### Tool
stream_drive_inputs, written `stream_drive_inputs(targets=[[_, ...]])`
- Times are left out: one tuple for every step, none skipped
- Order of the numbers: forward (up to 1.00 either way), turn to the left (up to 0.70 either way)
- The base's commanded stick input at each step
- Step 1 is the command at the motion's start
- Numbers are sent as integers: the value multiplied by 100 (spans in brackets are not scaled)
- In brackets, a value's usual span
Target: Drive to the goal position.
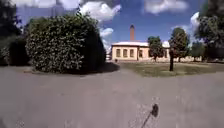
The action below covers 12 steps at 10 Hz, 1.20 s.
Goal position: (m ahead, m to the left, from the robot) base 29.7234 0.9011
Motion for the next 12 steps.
stream_drive_inputs(targets=[[85, 0], [85, 0], [85, 0], [85, 0], [85, 0], [85, 0], [85, 0], [85, 0], [85, 0], [85, 0], [85, 0], [85, 0]])
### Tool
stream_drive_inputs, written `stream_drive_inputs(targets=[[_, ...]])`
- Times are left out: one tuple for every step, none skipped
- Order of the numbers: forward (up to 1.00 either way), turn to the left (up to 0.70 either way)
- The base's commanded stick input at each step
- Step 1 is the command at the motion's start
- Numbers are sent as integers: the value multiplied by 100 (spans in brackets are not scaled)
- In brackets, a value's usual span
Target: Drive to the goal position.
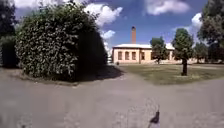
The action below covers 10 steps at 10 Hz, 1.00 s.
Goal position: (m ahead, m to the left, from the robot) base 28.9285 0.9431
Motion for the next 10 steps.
stream_drive_inputs(targets=[[85, 0], [85, 0], [85, 0], [85, 0], [85, 0], [85, 0], [85, 0], [85, 0], [85, 0], [85, 0]])
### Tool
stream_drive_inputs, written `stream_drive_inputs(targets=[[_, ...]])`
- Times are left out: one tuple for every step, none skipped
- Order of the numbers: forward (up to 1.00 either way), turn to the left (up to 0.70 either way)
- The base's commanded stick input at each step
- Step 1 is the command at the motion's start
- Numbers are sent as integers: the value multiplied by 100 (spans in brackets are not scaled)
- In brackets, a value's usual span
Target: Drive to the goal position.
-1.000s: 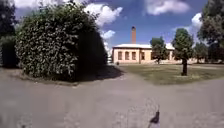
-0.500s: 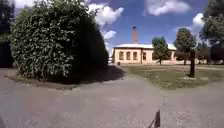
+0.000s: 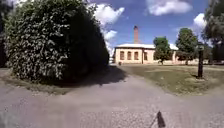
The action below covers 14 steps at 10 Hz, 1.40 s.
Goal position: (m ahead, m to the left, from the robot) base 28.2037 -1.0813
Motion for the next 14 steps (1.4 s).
stream_drive_inputs(targets=[[85, 0], [85, 0], [85, 0], [85, 0], [85, 0], [85, 0], [85, 0], [85, 0], [85, 0], [85, 0], [85, -27], [85, -33], [85, -34], [85, -34]])
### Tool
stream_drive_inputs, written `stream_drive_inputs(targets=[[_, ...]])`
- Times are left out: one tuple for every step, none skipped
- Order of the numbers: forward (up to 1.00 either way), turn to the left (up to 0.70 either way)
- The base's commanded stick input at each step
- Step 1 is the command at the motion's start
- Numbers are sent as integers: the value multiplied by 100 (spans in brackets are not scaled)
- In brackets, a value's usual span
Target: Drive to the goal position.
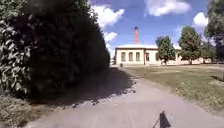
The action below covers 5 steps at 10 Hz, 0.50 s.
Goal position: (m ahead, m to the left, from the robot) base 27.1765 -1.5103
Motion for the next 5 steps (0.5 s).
stream_drive_inputs(targets=[[85, -27], [85, 0], [85, 0], [85, 0], [85, 0]])
